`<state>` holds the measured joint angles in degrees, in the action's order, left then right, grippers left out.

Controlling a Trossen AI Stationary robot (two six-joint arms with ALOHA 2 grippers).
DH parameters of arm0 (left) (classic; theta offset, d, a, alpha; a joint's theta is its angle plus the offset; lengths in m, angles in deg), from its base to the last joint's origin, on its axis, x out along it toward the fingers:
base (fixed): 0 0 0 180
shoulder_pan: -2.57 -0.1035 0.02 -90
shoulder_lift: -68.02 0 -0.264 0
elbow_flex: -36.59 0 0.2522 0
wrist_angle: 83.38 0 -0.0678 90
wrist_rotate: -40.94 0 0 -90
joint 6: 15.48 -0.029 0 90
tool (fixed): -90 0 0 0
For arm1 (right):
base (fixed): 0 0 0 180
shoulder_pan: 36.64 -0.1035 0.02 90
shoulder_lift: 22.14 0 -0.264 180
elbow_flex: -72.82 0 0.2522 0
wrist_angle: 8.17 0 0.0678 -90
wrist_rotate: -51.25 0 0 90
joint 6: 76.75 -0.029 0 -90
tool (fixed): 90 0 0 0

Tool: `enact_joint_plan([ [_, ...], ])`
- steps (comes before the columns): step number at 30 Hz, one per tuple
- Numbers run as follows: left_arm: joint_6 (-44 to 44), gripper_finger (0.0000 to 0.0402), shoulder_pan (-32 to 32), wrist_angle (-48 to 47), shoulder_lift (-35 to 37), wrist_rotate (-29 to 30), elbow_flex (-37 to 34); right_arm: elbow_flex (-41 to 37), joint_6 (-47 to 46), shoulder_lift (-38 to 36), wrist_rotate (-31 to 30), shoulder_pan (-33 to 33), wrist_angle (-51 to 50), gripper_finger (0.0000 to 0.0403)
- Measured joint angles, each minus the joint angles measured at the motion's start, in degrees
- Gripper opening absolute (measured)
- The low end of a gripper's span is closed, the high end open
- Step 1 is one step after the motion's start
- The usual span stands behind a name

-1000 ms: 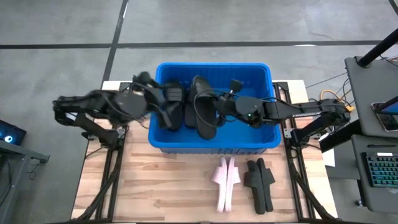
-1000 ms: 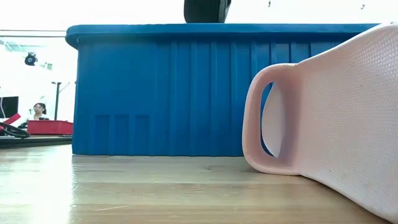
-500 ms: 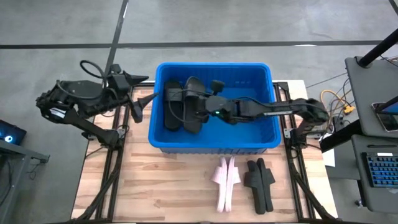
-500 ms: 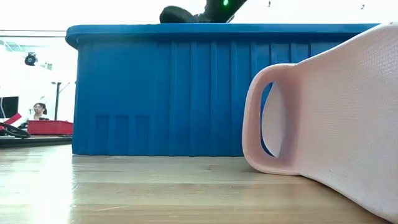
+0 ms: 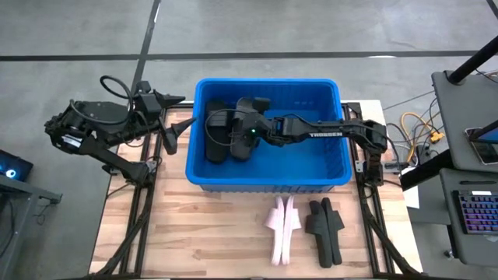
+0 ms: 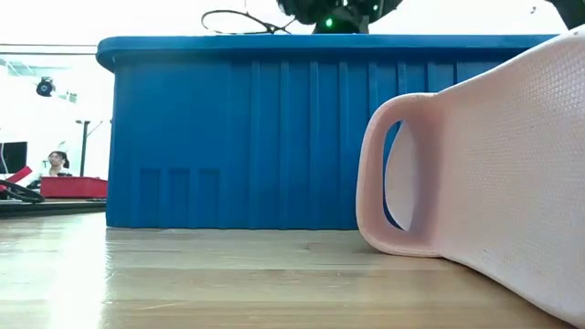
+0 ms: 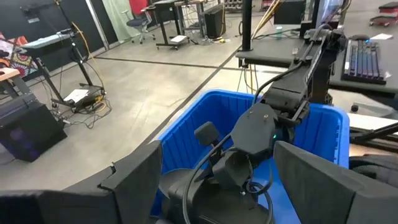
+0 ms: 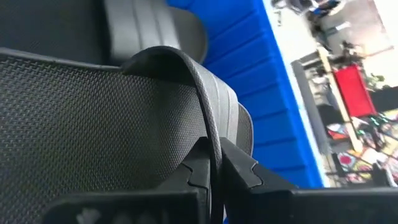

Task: Pick and place slides into bin
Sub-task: Put the black slides into the blue bin

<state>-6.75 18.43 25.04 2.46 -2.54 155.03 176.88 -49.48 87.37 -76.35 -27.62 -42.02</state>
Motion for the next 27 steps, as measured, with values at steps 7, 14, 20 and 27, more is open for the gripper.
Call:
enact_joint_plan([
  [7, 0.12, 0.029, 0.0, -1.68, -0.03, 0.29, -0.04, 0.22, 3.34, 3.91, 0.37, 1.35, 1.27, 0.0009],
  [14, 0.12, 0.029, 0.0, -1.71, -0.16, 0.29, -0.07, 0.39, 3.0, 6.68, 0.48, 2.16, 2.7, 0.0009],
  [20, 0.12, 0.029, 0.0, -1.7, -0.31, 0.38, -0.07, 0.42, 3.02, 6.94, 0.56, 2.18, 4.31, 0.0009],
  [27, 0.09, 0.029, 0.0, -1.71, -0.66, 0.44, -0.07, 0.42, 5.27, 8.16, 3.05, 2.75, 6.95, 0.0009],
])
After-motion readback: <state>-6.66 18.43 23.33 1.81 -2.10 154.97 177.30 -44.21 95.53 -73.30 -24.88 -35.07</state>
